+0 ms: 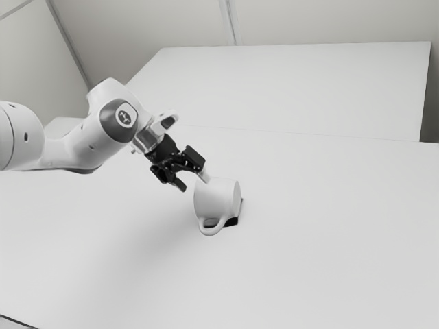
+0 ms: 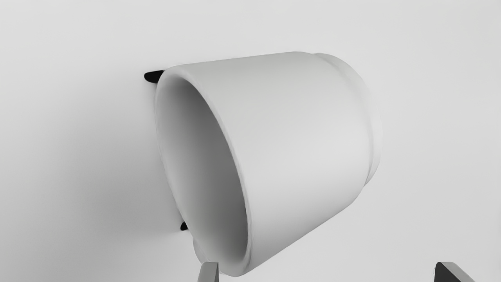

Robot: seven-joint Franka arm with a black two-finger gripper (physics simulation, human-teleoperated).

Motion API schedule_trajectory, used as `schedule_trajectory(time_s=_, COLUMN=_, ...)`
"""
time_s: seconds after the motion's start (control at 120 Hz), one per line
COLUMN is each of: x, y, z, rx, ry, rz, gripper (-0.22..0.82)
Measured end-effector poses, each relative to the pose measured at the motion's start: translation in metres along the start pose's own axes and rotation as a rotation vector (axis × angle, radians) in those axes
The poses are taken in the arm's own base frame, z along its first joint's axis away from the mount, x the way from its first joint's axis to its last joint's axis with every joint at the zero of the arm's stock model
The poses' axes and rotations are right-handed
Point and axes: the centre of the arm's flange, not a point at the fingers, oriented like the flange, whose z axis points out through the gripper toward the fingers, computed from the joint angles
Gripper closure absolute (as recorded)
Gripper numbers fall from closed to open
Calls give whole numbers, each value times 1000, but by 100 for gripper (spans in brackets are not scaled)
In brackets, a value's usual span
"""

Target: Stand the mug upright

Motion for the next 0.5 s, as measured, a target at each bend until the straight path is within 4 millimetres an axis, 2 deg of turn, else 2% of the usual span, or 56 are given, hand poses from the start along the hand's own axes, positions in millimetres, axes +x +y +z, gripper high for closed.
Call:
schedule_trajectory(time_s=0.25, x=9, y=-20, z=3, rx=-92, ry=52, rz=4, gripper=0)
schedule_trajectory(time_s=0.5, x=11, y=-25, z=20, rx=-182, ry=76, rz=33, gripper=0)
